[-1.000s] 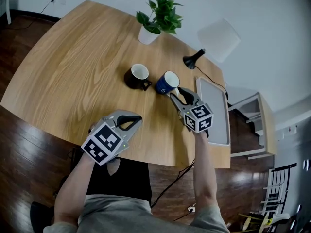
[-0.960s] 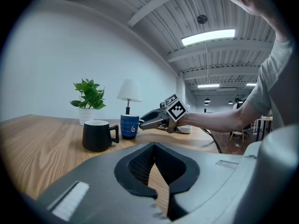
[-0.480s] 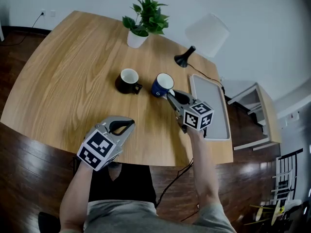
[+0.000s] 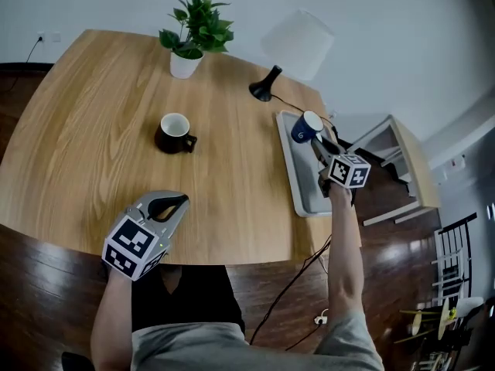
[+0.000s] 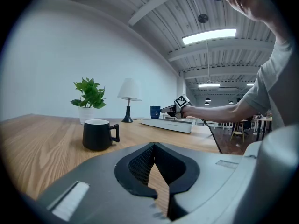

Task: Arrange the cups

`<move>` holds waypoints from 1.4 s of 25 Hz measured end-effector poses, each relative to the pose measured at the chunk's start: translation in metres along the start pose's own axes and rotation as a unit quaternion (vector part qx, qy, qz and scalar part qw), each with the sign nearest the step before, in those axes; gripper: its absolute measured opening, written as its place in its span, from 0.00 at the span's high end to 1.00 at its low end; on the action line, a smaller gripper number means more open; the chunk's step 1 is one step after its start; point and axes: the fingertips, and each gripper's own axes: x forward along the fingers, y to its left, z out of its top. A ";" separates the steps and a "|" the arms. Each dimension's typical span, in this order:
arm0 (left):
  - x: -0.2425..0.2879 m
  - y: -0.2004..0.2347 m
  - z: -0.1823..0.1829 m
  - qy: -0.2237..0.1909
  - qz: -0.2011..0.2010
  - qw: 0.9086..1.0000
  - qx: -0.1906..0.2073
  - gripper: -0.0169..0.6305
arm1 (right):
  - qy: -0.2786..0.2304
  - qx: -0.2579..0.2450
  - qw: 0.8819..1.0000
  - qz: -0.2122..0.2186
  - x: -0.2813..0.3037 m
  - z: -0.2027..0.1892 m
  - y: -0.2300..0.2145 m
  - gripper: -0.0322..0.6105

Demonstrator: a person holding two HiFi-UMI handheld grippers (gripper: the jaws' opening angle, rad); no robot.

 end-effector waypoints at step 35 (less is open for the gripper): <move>-0.001 -0.003 0.009 -0.020 0.002 1.000 -0.005 0.96 | -0.038 -0.109 0.936 0.333 -0.001 -0.010 0.347 0.71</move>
